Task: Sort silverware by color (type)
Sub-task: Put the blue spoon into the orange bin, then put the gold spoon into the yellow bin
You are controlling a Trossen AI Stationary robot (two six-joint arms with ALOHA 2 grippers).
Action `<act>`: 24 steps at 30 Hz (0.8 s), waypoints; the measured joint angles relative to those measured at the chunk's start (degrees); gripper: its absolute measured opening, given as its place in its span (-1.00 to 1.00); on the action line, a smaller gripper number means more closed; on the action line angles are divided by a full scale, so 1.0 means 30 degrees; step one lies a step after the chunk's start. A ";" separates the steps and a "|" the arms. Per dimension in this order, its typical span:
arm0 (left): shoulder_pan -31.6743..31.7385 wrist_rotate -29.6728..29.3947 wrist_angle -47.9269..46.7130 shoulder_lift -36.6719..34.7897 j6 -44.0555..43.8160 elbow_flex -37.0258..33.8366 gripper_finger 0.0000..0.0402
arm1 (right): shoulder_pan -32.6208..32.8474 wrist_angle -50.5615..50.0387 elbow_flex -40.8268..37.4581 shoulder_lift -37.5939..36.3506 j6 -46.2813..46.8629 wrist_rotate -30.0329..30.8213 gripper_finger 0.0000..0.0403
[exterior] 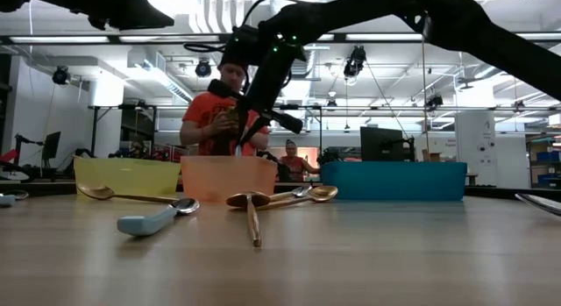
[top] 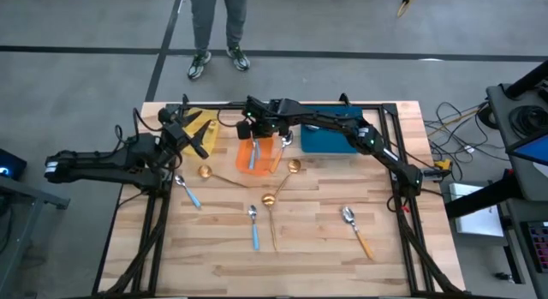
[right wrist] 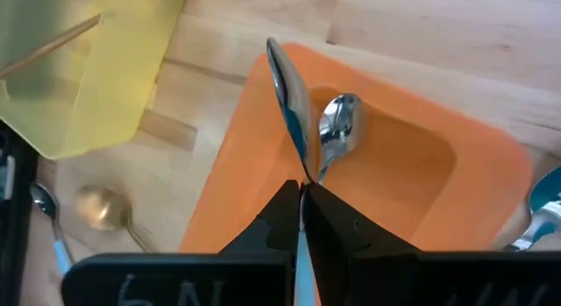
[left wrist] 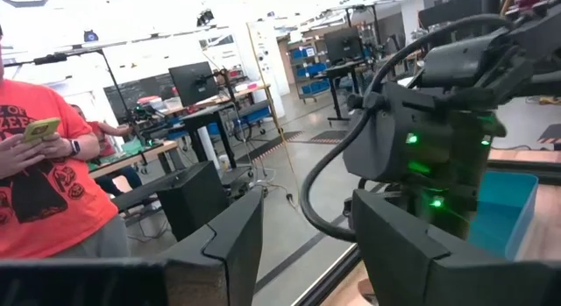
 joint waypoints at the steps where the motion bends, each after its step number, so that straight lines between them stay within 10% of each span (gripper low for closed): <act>1: 0.0000 0.0003 -0.0008 0.0004 0.0000 0.0000 -0.22 | 0.0060 -0.0023 -0.0013 0.0000 -0.0002 0.0157 -0.95; 24: -0.0007 0.0007 -0.0150 -0.0120 -0.0007 0.0000 -0.22 | 0.0654 0.1003 -0.1095 0.1116 0.0011 0.0564 -0.94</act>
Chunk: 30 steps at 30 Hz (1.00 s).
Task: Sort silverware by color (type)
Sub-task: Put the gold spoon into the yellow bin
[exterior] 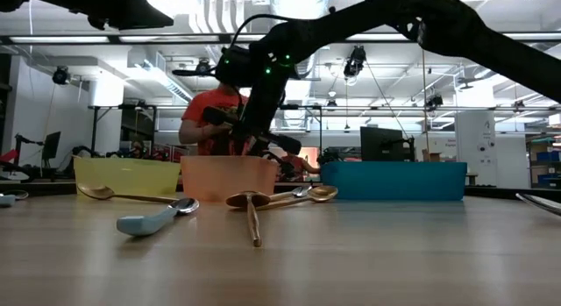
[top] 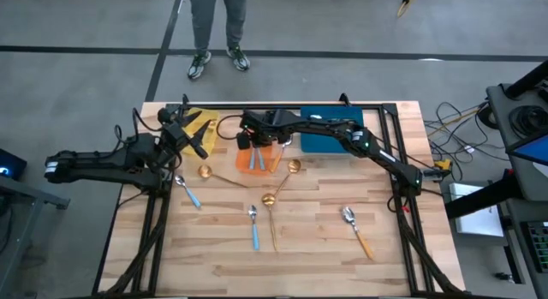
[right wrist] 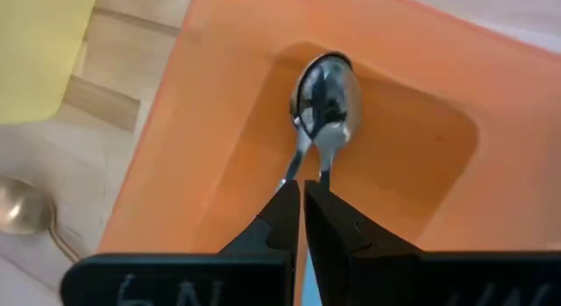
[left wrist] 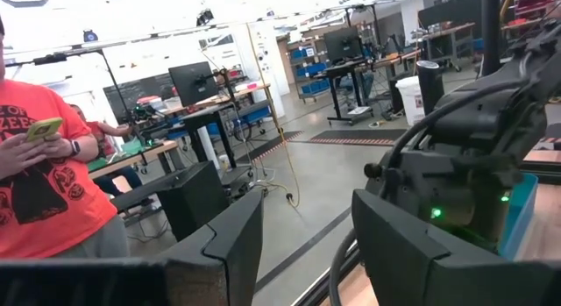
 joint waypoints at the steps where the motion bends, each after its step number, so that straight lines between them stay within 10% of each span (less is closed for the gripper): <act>1: 0.0000 0.0000 0.0000 0.0000 0.0007 0.0000 -0.22 | -0.0001 0.0217 0.0000 0.0020 -0.0014 -0.0001 -0.94; 18: 0.0000 0.0158 -0.0299 0.0000 0.0004 0.0000 -0.22 | 0.0040 0.0247 0.0102 -0.0904 -0.6895 -0.0094 -0.94; 30: -0.0018 0.4130 -0.1361 0.0090 -0.0172 0.0000 -0.22 | 0.2109 -0.1879 0.0063 -0.2613 -1.3061 0.2514 -0.94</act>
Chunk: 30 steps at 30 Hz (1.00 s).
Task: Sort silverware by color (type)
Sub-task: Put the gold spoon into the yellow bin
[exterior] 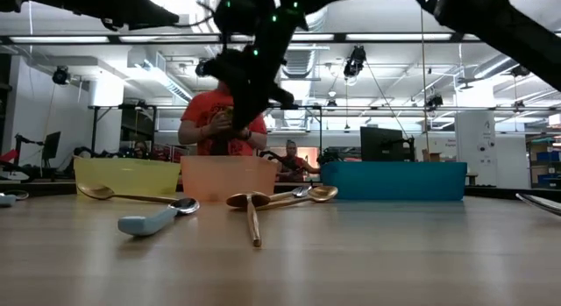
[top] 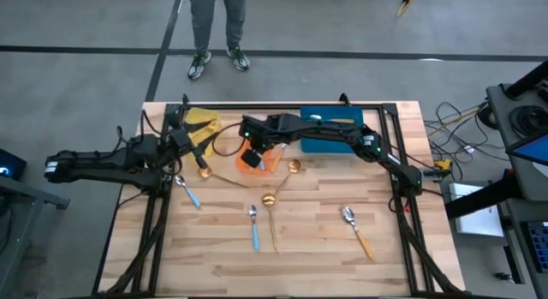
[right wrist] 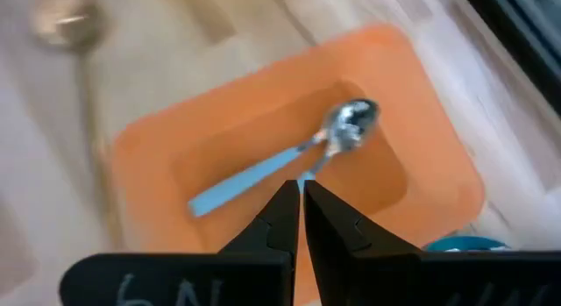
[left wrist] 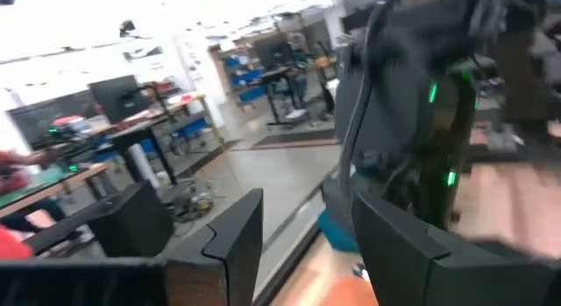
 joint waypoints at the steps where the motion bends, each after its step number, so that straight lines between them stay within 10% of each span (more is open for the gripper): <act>1: 0.0000 0.0088 -0.0289 -0.0003 -0.0009 0.0000 -0.22 | 0.0227 -0.0005 -0.0008 -0.0164 -0.0516 -0.0002 -0.94; 19: -0.0033 0.2176 -0.9268 0.0096 -0.9101 0.1158 -0.22 | 0.3347 -0.3578 -0.0311 -0.2242 -0.4175 -0.0047 -0.94; 30: -0.0048 0.4045 -0.9319 0.0806 -1.1749 0.1137 -0.22 | 0.4924 -0.6436 -0.2314 -0.3505 -0.4175 -0.0795 -0.94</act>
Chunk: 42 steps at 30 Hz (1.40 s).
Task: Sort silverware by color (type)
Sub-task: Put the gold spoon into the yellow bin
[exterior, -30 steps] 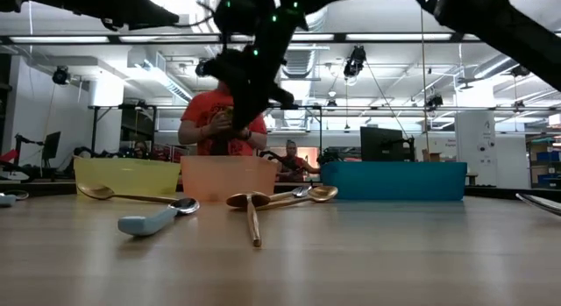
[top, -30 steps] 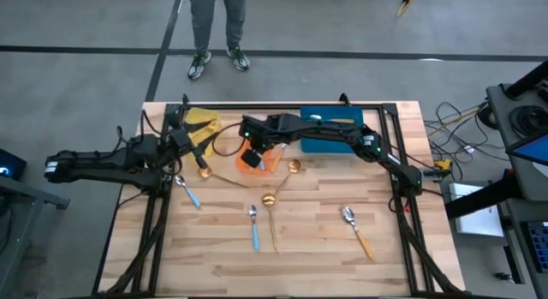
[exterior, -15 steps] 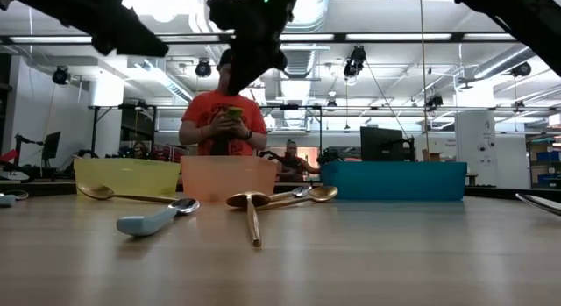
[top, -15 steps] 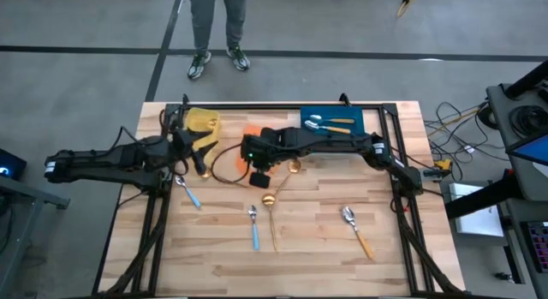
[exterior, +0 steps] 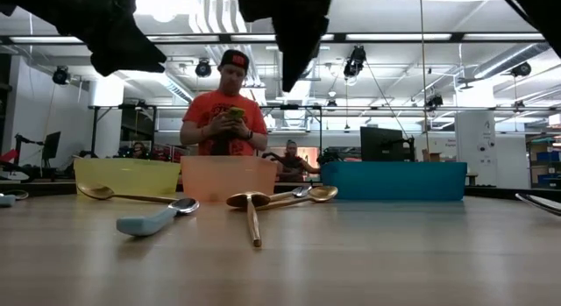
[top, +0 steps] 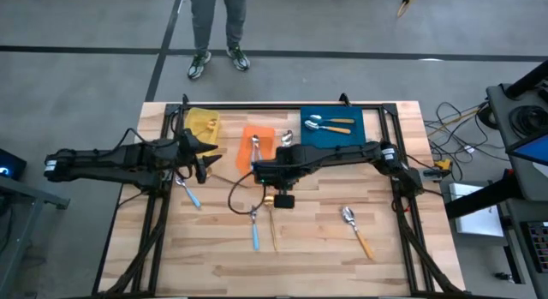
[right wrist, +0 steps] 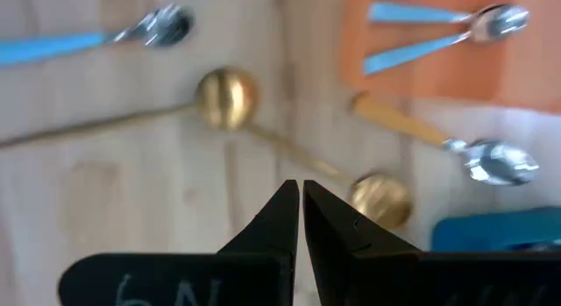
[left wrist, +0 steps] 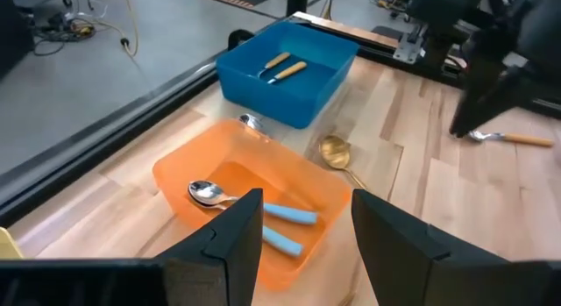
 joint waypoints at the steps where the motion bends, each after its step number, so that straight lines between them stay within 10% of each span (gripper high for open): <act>1: 0.0000 0.0007 0.0008 0.0021 -0.0138 -0.0007 -0.22 | 0.0067 0.0062 -0.0430 -0.0254 0.0000 -0.0079 -0.94; 25: -0.1199 0.4504 -0.0560 0.3230 -0.4158 -0.0029 -0.22 | 0.0267 1.3887 -1.6982 -1.0279 0.0488 -0.0267 -0.94; 42: -0.1304 0.4472 -0.2531 0.9301 0.0773 -0.0029 -0.22 | 0.0267 1.6944 -1.9169 -1.1493 -0.1042 -0.0235 -0.94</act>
